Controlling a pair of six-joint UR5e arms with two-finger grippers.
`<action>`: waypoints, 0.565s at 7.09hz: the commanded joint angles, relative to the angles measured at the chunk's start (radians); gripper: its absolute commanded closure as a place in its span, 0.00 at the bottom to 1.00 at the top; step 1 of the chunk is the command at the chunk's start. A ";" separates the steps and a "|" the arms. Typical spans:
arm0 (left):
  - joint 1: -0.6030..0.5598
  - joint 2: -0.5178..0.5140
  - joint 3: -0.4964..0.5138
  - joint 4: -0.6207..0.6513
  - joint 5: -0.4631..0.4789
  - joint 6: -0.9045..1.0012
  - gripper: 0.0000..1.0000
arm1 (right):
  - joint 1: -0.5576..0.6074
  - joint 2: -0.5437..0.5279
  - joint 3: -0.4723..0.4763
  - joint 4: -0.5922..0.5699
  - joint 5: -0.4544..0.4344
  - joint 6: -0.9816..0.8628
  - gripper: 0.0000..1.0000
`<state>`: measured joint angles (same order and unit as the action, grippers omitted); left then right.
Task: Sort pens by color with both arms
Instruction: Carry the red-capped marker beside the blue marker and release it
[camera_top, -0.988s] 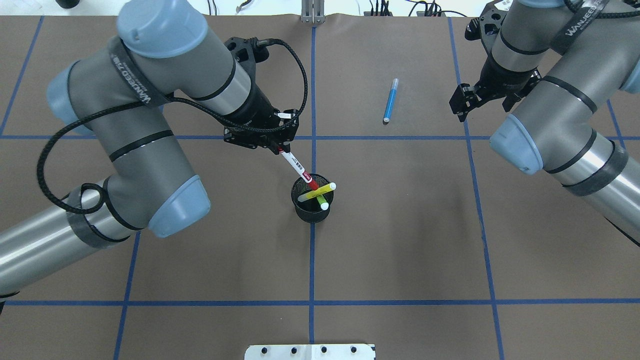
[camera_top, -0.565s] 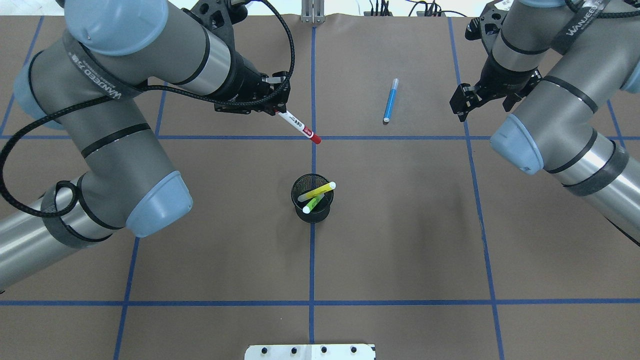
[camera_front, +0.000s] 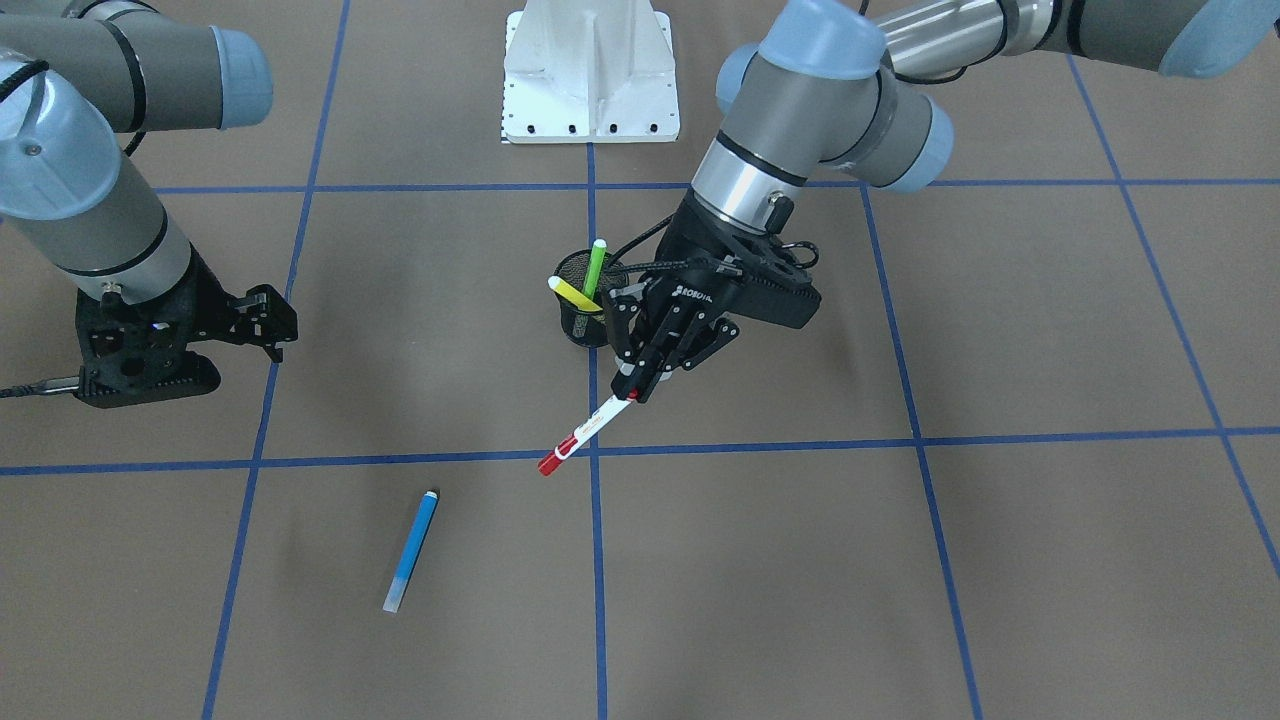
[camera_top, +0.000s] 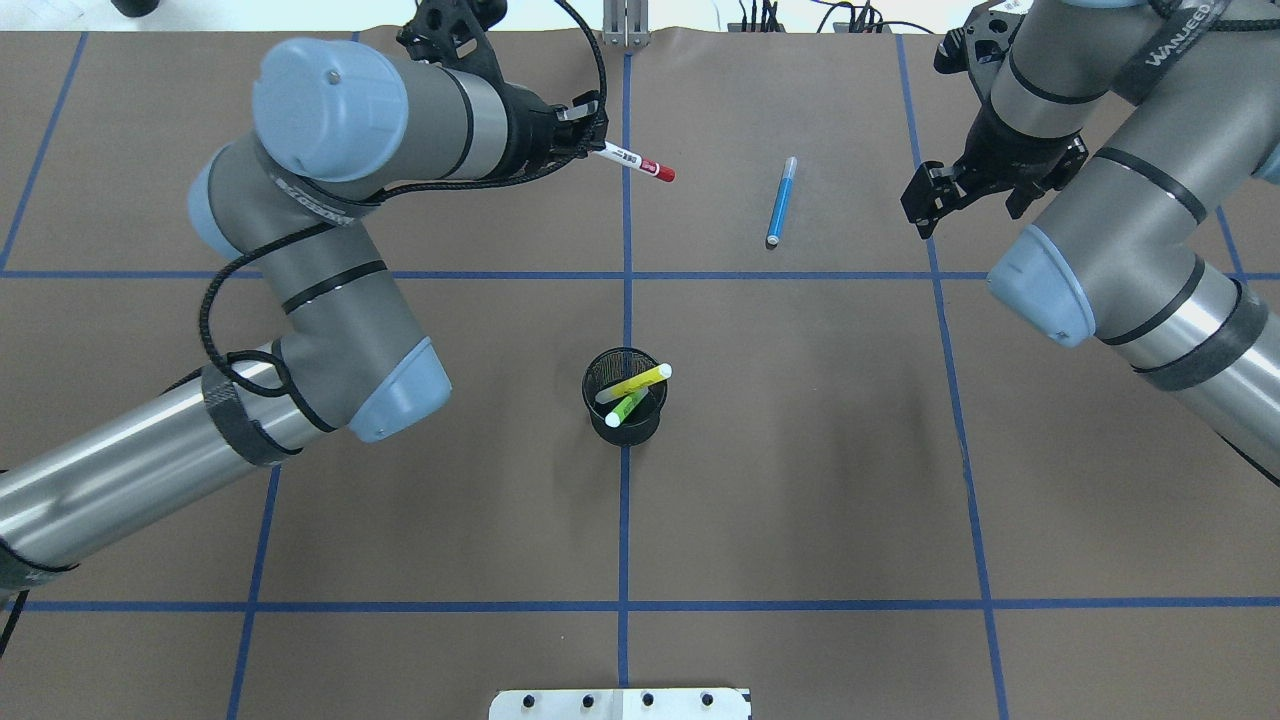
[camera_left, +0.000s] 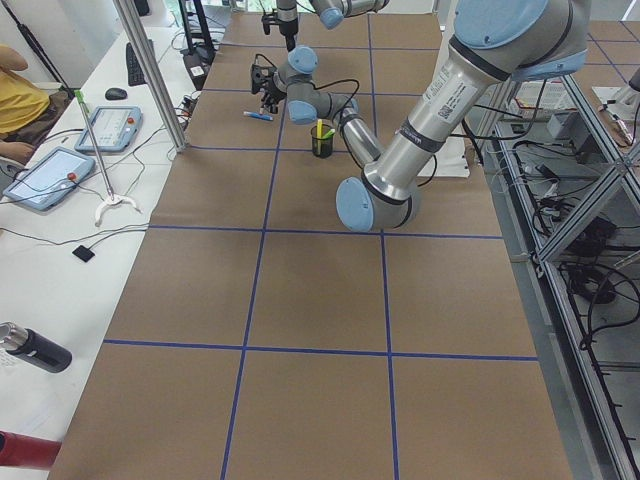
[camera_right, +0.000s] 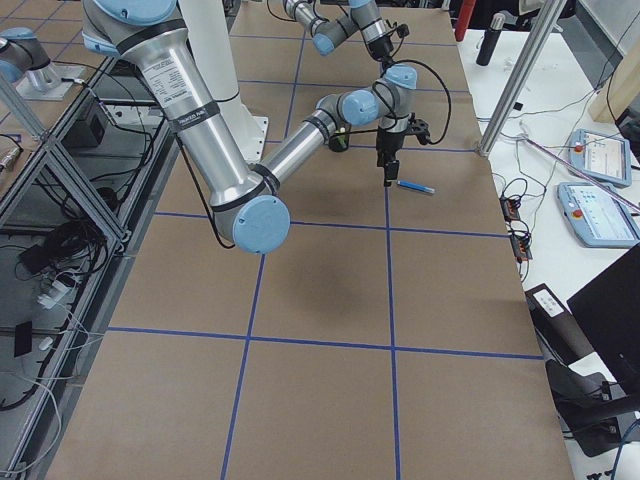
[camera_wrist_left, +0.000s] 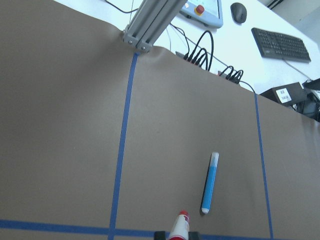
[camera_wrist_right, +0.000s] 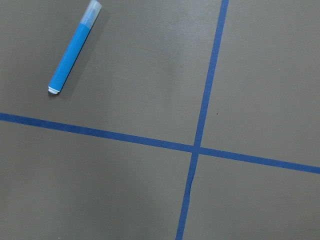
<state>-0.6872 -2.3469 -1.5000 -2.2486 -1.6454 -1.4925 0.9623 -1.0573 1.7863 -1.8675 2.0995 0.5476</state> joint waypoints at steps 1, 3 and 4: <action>0.066 -0.136 0.274 -0.168 0.201 -0.070 1.00 | 0.009 -0.022 0.001 0.039 0.023 0.000 0.00; 0.113 -0.280 0.531 -0.279 0.332 -0.091 1.00 | 0.021 -0.058 0.002 0.100 0.060 0.001 0.00; 0.129 -0.323 0.613 -0.281 0.387 -0.094 1.00 | 0.024 -0.059 0.002 0.100 0.060 0.002 0.00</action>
<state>-0.5776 -2.6111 -0.9980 -2.5061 -1.3209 -1.5800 0.9818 -1.1076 1.7883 -1.7807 2.1547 0.5483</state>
